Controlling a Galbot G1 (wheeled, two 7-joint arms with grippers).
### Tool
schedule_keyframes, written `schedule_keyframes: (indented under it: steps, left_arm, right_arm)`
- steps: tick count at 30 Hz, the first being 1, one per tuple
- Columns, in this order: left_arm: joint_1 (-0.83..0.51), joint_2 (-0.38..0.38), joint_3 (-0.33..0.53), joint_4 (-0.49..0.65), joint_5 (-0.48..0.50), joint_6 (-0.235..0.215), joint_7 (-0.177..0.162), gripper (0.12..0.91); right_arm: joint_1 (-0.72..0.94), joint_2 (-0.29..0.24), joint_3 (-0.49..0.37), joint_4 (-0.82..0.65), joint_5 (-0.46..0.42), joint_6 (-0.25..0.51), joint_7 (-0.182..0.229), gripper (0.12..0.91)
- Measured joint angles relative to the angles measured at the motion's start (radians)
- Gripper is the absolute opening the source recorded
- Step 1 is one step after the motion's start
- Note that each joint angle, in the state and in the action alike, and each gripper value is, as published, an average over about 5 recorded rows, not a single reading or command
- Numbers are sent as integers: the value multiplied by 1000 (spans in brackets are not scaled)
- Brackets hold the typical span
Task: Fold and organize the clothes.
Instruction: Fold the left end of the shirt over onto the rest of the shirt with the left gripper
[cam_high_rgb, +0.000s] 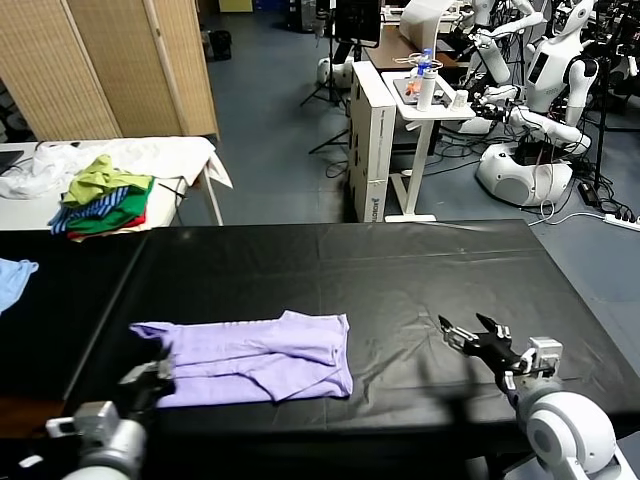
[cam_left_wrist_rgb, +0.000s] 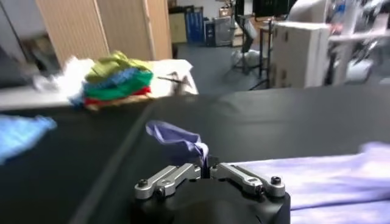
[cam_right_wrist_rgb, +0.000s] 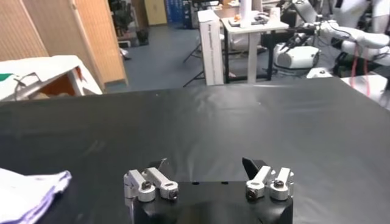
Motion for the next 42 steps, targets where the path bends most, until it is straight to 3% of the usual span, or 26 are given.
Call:
schedule_keyframes:
  steps: [5,15,24,42]
  left_arm:
    - [-52,-36,114,17,-69,5,-19,180]
    - [-137,-73,250,76,-85,6,-19,180]
    - [-185,-95,291,111,-81,-8,19,180]
    - [-222,-147,359,213,18,-37,29,180]
  right_arm:
    - [-17,17,6,-7,-29,0,2,907]
    - [-27,36,5,-20,-61,-1,4,907]
    - [-16,56,-18,-36,-86,-1,4,907]
    - [-10,39,-22,-39,-86,-2,-5,907]
